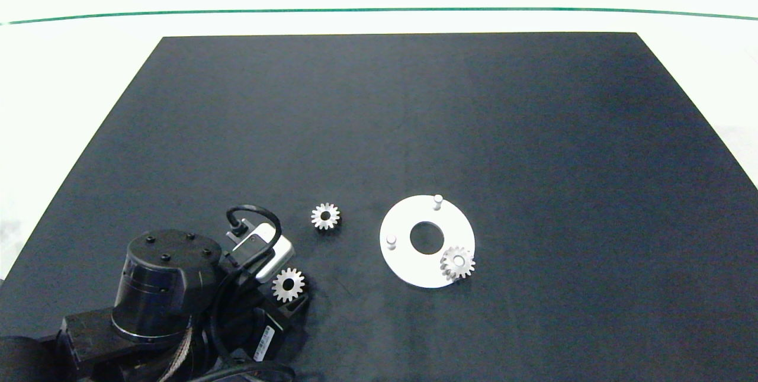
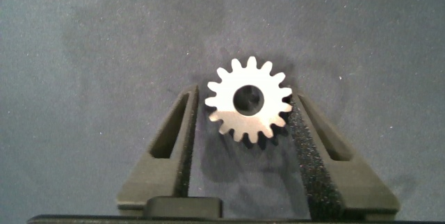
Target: Install three planetary gears onto the carrier pins
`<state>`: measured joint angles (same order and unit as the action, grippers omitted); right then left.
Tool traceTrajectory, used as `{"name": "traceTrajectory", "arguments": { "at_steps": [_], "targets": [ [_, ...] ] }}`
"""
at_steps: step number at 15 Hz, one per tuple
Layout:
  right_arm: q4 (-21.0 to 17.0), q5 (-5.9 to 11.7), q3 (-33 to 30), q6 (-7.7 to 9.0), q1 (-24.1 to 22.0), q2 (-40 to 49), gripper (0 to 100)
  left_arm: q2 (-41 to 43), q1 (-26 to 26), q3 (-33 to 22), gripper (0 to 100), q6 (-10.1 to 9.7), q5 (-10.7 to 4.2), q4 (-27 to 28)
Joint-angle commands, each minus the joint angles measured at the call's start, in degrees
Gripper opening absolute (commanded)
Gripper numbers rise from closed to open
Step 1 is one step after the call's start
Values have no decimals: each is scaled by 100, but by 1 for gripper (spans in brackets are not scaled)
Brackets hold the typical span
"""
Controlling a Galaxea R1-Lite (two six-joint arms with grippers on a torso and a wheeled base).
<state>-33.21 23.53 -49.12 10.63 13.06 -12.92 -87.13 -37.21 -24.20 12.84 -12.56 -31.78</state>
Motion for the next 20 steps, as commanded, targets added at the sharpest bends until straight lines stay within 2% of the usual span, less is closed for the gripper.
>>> {"name": "traceTrajectory", "arguments": {
  "at_steps": [1, 14, 18, 20],
  "targets": [
    [-19, 11, -10, 9, -5, -53, 100, 55, 3, -15, 42, 8, -10, -21],
    [-19, 11, -28, 9, 4, -53, 100, 29, -41, 12, 15, 0, -1, -4],
    [-19, 11, -28, 18, -5, -61, 100, 266, -270, 56, 13, -150, -1, 14],
    [-19, 11, -28, 27, -5, -79, 100, 328, -454, -41, 13, -150, -10, 49]
  ]
}}
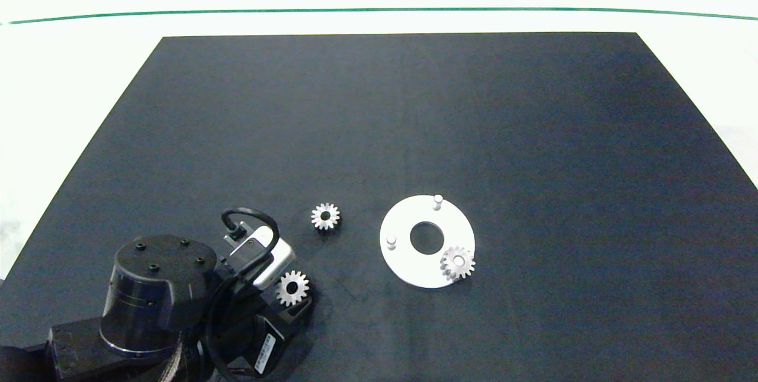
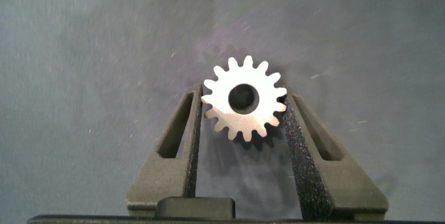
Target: Install three planetary gears onto the carrier pins
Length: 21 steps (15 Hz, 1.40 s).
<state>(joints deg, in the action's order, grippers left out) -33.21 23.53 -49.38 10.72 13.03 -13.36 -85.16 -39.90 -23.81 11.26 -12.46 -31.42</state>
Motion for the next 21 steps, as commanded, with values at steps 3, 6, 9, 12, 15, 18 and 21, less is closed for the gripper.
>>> {"name": "traceTrajectory", "arguments": {
  "at_steps": [3, 6, 9, 12, 15, 18, 21],
  "targets": [
    [-19, 11, -1, 27, -2, -70, 100, 228, -519, -546, 13, 25, -20, 408],
    [-10, 11, -10, 36, -2, -132, 100, 114, -668, -1328, 13, 95, -37, 1129],
    [-10, 11, -1, 36, -11, -149, 100, -167, -897, -1891, 13, 359, -222, 1366],
    [-10, 3, -1, 36, -2, -193, 100, -651, -1143, -2348, 13, 377, -371, 1357],
    [-10, 11, 8, 36, -2, -211, 100, -985, -1257, -2559, 13, 403, -468, 1349],
    [-10, 3, 17, 36, 6, -220, 100, -1204, -1283, -2893, 13, 508, -521, 1375],
    [-10, 3, 17, 36, 6, -220, 100, -1345, -1275, -3130, 13, 526, -538, 1401]
  ]
}}
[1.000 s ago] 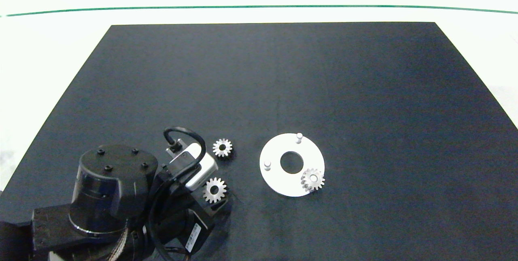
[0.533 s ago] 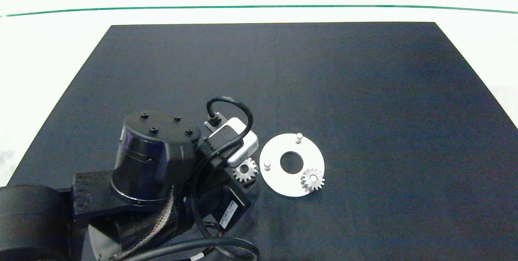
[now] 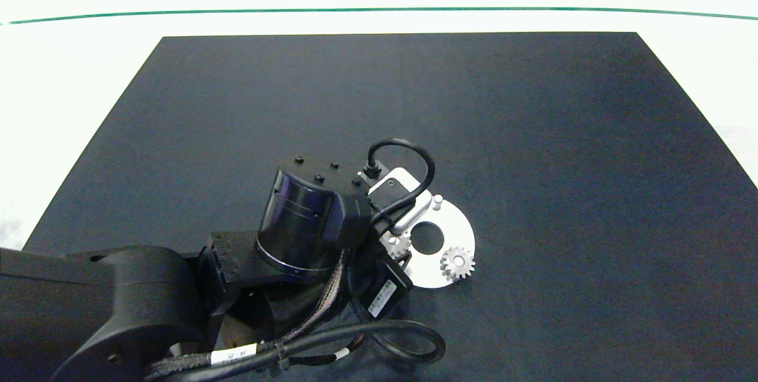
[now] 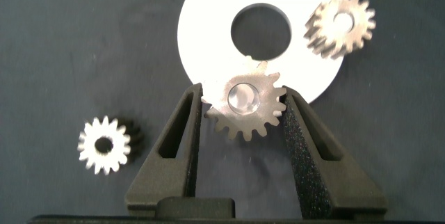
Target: Install three planetary gears onto the carrier pins
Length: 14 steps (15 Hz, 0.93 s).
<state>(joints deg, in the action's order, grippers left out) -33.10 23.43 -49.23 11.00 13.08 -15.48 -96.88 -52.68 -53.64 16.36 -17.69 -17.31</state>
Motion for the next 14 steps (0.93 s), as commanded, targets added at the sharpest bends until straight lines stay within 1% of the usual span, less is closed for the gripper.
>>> {"name": "traceTrajectory", "arguments": {
  "at_steps": [1, 5, 7, 10, 14],
  "targets": [
    [-21, 21, -8, 8, 2, 1, 100, -182, -6, -156, 13, 43, -15, -18],
    [-21, 21, -17, 8, 2, 10, 100, -173, 3, -103, 13, 104, -15, -18],
    [-21, 21, -17, 8, 2, 19, 100, -173, 29, -112, 13, 166, -15, -18],
    [-21, 21, -26, 8, 2, 28, 100, -182, 56, -112, 13, 192, -15, -18],
    [-21, 21, -43, 52, 2, 19, 100, -191, 108, -112, 13, 254, -15, -18]
  ]
}}
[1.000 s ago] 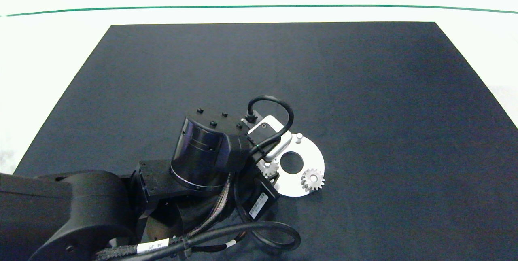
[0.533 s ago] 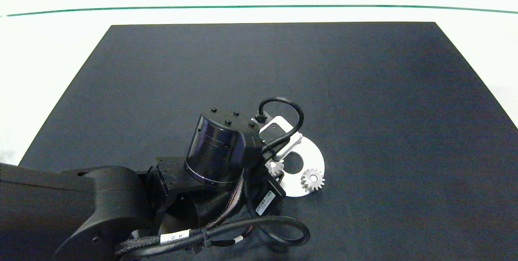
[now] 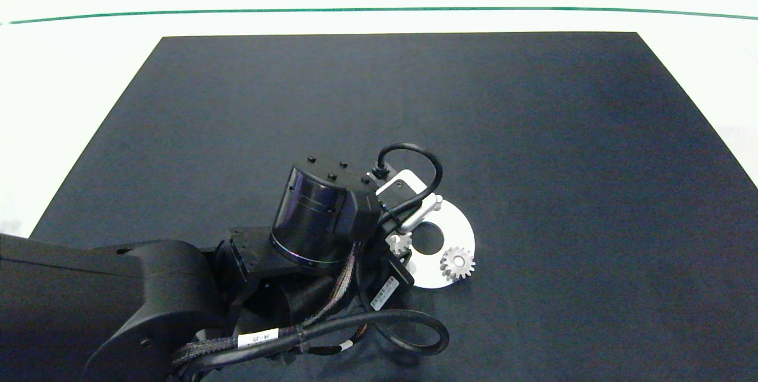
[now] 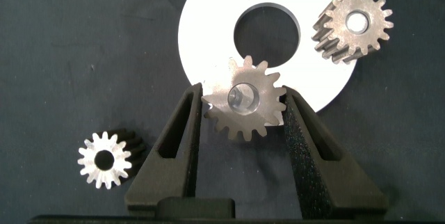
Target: Install three planetary gears onto the carrier pins
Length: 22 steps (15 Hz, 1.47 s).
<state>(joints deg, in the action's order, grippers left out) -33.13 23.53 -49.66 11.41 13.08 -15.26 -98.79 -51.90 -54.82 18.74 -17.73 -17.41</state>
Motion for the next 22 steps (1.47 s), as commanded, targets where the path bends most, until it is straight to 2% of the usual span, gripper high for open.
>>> {"name": "traceTrajectory", "arguments": {
  "at_steps": [1, 13, 22],
  "targets": [
    [-18, 11, 1, 10, 2, 6, 100, -17, 74, 15, 13, 7, -12, -17],
    [-26, 11, -149, 63, 10, -12, 100, -237, 74, -11, 13, 7, -12, -43],
    [-26, 11, -131, 63, 28, -12, 100, -281, 74, -231, 13, 16, -12, -35]
  ]
}}
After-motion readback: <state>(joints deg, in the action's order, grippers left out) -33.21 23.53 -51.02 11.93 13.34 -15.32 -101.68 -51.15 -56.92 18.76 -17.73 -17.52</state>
